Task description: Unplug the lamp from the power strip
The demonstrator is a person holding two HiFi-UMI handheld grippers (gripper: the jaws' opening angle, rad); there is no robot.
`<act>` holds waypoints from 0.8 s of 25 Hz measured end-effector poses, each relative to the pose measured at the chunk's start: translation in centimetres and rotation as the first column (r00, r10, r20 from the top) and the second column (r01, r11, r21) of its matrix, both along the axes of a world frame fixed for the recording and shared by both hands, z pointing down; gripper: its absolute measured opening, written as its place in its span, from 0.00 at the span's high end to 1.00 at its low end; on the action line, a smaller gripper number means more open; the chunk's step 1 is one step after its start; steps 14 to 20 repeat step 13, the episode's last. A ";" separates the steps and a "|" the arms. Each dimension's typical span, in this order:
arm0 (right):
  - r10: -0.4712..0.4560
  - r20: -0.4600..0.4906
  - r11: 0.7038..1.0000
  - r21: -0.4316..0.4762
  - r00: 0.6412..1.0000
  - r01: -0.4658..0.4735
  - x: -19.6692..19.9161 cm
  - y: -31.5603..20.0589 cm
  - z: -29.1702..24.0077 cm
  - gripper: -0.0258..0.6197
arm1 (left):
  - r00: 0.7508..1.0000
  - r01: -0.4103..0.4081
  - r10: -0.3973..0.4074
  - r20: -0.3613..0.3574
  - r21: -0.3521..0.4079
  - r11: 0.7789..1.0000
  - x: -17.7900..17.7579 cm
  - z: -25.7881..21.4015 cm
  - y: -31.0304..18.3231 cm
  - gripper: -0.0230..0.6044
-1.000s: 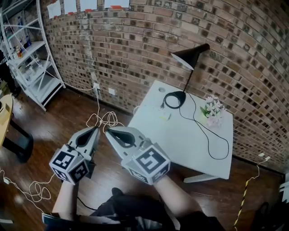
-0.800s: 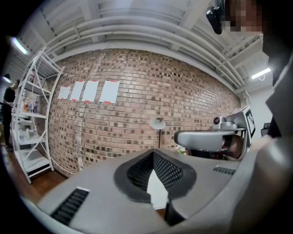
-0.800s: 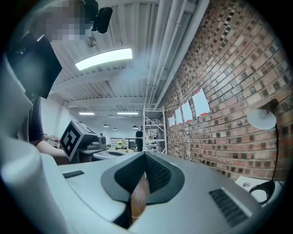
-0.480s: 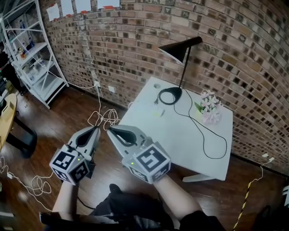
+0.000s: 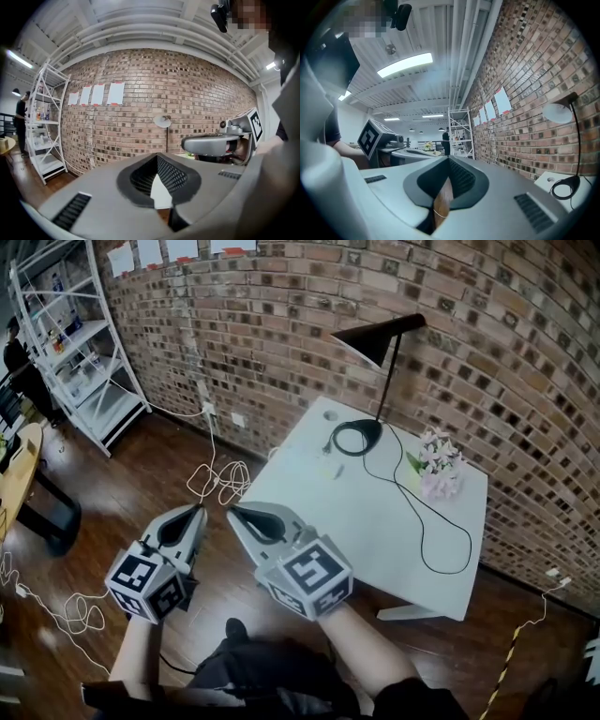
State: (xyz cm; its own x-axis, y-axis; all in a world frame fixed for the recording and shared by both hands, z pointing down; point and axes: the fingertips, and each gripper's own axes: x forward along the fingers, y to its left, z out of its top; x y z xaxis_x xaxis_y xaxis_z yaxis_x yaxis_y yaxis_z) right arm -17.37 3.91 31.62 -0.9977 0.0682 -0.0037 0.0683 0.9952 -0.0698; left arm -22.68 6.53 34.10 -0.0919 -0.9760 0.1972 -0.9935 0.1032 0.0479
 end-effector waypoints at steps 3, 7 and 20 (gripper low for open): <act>0.007 -0.011 1.000 0.009 1.000 -0.006 -0.6 0.0 0.0 0.96 | 1.000 -0.002 0.002 -0.005 0.003 1.000 -0.9 0.2 0.0 0.97; 0.020 -0.024 1.000 0.019 1.000 -0.019 -2.4 0.1 0.0 0.96 | 1.000 -0.022 0.022 -0.015 0.008 1.000 -2.3 0.6 0.1 0.97; 0.024 -0.047 0.999 0.037 0.999 -0.022 -6.6 1.6 0.2 0.96 | 0.999 -0.032 0.032 -0.039 0.004 0.999 -6.8 1.0 1.0 0.97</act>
